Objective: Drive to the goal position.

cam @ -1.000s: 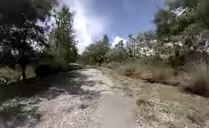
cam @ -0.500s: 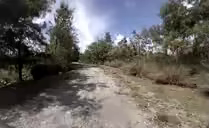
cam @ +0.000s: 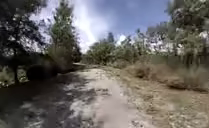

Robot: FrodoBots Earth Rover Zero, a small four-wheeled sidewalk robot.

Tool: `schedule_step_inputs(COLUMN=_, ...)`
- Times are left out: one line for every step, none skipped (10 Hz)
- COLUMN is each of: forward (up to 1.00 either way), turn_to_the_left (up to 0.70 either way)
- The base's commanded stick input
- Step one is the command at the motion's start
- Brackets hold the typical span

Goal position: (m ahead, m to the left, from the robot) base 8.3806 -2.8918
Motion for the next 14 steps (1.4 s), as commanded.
schedule_step_inputs(forward=0.84, turn_to_the_left=0.0)
schedule_step_inputs(forward=0.84, turn_to_the_left=0.0)
schedule_step_inputs(forward=0.84, turn_to_the_left=0.0)
schedule_step_inputs(forward=0.84, turn_to_the_left=0.0)
schedule_step_inputs(forward=0.84, turn_to_the_left=0.0)
schedule_step_inputs(forward=0.84, turn_to_the_left=0.0)
schedule_step_inputs(forward=0.84, turn_to_the_left=0.0)
schedule_step_inputs(forward=0.84, turn_to_the_left=0.0)
schedule_step_inputs(forward=0.84, turn_to_the_left=0.0)
schedule_step_inputs(forward=0.84, turn_to_the_left=0.06)
schedule_step_inputs(forward=0.84, turn_to_the_left=0.16)
schedule_step_inputs(forward=0.84, turn_to_the_left=0.17)
schedule_step_inputs(forward=0.84, turn_to_the_left=0.0)
schedule_step_inputs(forward=0.84, turn_to_the_left=0.0)
